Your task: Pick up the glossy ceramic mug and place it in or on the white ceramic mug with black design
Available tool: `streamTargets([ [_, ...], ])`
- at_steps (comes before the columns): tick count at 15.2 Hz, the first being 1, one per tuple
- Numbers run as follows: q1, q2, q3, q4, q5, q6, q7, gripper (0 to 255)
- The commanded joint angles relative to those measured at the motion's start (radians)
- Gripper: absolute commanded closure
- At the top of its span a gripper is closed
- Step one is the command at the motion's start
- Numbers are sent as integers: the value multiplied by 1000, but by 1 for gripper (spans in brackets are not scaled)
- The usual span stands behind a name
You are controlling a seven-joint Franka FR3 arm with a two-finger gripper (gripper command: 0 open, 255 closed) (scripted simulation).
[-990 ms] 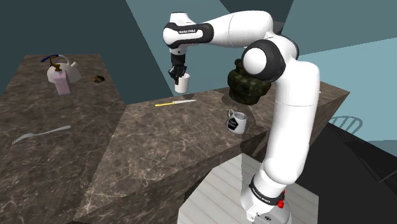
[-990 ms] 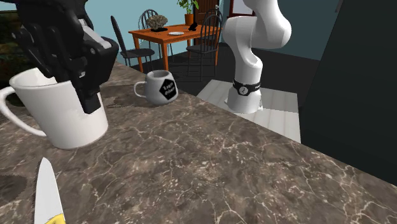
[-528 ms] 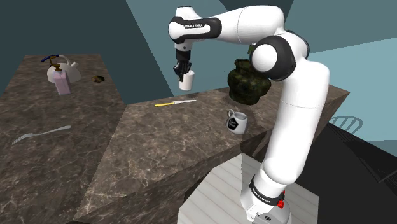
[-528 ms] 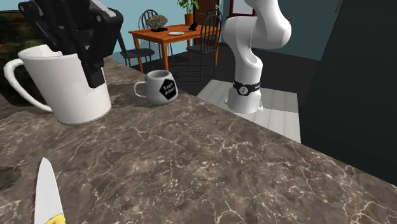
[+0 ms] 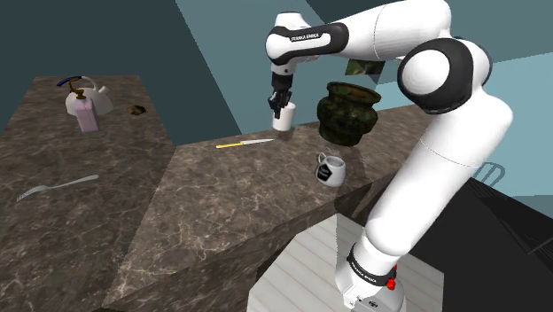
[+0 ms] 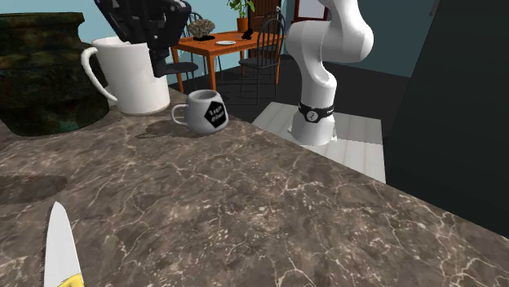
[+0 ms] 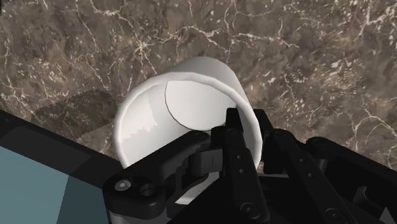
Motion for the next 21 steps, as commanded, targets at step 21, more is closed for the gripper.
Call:
streamTargets([
  [21,-158,-531,-143,-479,-177,-17,-207,255],
])
